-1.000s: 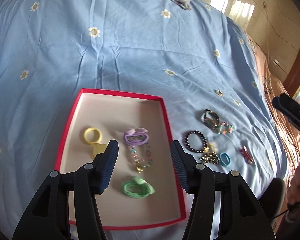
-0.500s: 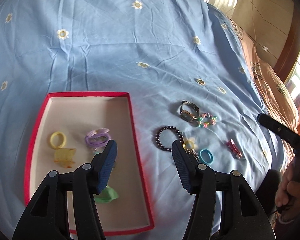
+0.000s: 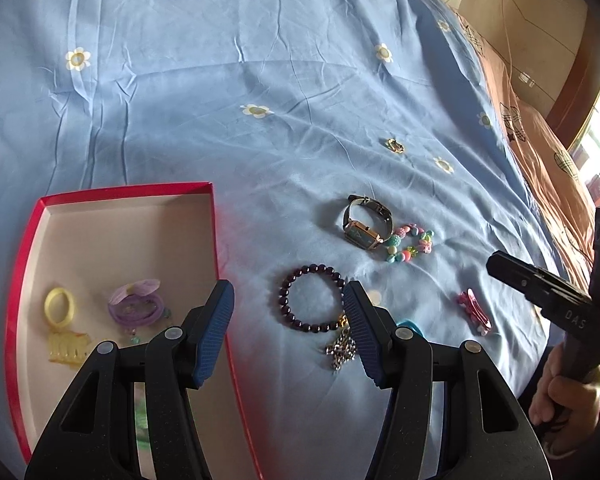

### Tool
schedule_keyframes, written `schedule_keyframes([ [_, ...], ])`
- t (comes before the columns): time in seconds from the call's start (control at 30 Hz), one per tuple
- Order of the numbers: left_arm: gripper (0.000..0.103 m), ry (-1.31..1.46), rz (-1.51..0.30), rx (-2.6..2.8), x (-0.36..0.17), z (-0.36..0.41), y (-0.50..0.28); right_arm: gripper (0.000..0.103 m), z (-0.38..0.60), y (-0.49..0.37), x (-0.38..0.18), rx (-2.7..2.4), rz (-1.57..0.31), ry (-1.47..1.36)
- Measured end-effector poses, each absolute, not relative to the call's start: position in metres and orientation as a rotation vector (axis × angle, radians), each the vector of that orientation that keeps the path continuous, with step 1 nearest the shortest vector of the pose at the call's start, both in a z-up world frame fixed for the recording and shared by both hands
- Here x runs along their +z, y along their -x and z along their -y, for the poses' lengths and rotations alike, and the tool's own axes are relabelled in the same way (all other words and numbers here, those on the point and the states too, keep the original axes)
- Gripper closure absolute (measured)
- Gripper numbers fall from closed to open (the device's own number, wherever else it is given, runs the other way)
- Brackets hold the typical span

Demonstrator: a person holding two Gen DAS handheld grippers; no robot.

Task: Organize jewelry
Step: 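Move the left tool to the gold watch while the right tool reaches the pastel beaded bracelet, then grasp the gold watch with the left tool while the right tool grasps the pastel beaded bracelet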

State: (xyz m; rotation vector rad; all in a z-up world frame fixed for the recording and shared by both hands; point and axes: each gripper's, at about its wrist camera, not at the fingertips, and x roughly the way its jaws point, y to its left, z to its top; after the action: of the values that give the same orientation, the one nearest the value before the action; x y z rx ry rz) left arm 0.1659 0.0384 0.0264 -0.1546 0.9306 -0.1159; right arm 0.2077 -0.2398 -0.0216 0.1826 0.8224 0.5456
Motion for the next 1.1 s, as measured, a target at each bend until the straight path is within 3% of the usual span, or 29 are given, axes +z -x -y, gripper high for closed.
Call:
schedule_keyframes([
  [0.87, 0.047, 0.046, -1.056, -0.216, -0.027, 0.026, -0.293, 0.067, 0.212, -0.285, -0.086, 0.474, -0.964, -0.084],
  [0.93, 0.058, 0.039, -1.074, -0.224, -0.034, 0.029, -0.295, 0.072, 0.213, -0.286, -0.087, 0.472, -0.96, -0.082],
  [1.0, 0.082, 0.029, -1.083, -0.241, -0.038, 0.032, -0.295, 0.081, 0.213, -0.287, -0.087, 0.46, -0.955, -0.071],
  [1.03, 0.088, 0.021, -1.083, -0.248, -0.039, 0.034, -0.294, 0.086, 0.213, -0.287, -0.087, 0.462, -0.954, -0.072],
  [1.1, 0.098, 0.008, -1.08, -0.256, -0.038, 0.036, -0.292, 0.088, 0.213, -0.286, -0.087, 0.466, -0.95, -0.074],
])
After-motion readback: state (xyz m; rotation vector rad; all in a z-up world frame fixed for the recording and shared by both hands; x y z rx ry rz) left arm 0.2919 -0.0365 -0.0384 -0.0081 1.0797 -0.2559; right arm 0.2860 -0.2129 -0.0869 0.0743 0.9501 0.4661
